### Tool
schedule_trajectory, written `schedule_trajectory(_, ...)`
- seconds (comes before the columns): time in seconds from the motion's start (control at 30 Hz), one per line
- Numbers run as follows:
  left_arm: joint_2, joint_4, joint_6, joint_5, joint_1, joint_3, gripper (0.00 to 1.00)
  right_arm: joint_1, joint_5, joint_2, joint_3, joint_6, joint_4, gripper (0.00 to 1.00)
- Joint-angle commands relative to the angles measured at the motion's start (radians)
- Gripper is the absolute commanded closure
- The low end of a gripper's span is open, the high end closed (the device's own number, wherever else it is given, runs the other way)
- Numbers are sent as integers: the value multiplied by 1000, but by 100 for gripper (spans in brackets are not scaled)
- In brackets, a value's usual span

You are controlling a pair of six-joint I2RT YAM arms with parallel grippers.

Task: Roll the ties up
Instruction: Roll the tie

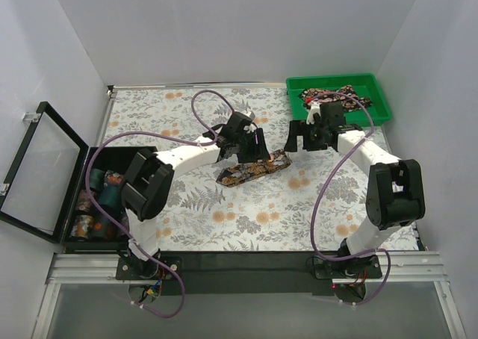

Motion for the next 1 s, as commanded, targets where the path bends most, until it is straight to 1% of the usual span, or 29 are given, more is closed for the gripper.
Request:
schedule_trajectory(0.0,33,1,-16,35,-14,72,50,-50,-235,-8,-75,30,172,14)
schedule_trajectory(0.17,78,1,-16,45,-20,95,57,-93,-373,53,-133,82,301,17)
schedule_trajectory(0.33,101,-2,4,8,-20,95,67,-93,-424,117,-157,100,378,18)
schedule_trajectory(0.5,124,-9,25,-28,-12,101,69,-95,-471,170,-170,117,428,19)
schedule_trajectory(0.77,153,-10,50,-46,0,107,69,-95,-510,234,-191,133,471,24)
schedule_trajectory(0.97,172,-10,60,-70,6,110,70,-93,-568,263,-214,168,522,31)
